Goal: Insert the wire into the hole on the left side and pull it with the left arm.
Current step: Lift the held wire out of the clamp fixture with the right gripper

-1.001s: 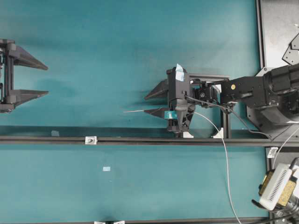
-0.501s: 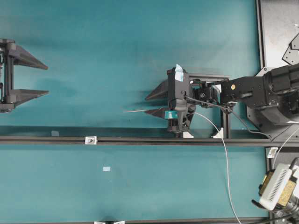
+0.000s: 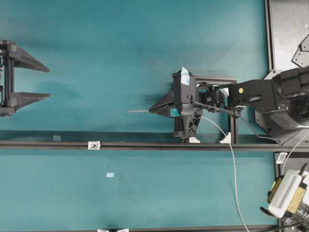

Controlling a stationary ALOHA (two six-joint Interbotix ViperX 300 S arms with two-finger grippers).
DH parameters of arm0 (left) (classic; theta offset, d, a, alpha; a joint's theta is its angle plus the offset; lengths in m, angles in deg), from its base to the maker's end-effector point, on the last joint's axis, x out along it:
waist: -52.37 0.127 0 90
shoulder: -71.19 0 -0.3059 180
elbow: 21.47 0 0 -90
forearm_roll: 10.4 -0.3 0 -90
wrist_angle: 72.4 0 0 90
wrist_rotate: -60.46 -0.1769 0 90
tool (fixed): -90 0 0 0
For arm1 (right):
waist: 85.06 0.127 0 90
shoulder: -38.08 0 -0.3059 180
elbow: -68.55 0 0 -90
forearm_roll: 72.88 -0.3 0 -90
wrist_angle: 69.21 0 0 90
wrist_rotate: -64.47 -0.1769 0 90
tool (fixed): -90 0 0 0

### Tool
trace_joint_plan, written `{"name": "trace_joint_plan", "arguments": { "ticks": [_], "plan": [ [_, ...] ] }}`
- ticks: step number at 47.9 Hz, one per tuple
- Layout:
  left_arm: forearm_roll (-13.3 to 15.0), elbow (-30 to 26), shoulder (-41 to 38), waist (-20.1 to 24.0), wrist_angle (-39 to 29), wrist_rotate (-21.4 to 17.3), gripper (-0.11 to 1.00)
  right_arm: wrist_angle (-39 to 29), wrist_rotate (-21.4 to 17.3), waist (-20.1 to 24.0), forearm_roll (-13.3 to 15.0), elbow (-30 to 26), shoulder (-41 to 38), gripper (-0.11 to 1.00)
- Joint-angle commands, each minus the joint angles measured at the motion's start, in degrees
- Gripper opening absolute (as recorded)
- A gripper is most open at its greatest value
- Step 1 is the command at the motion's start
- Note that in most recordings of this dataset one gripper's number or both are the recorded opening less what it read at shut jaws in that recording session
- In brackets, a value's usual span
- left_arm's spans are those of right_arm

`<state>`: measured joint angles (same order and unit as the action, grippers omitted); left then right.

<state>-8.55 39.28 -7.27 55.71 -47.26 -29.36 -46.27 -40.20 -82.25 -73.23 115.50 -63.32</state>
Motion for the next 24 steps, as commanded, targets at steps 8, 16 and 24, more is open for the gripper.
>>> {"name": "trace_joint_plan", "arguments": {
  "ticks": [8,16,24],
  "plan": [
    [0.1,-1.1,0.3,0.3,0.2,0.1,0.63,0.2,0.0,-0.3,0.1,-1.1,4.1,0.00],
    [0.1,-1.2,0.4,0.3,0.1,0.1,0.63,-2.2,0.4,-0.6,0.1,-1.1,9.1,0.00],
    [0.1,-1.8,0.4,0.3,0.1,0.2,0.63,-5.9,0.5,-0.8,0.1,-1.2,13.4,0.00]
  ]
}}
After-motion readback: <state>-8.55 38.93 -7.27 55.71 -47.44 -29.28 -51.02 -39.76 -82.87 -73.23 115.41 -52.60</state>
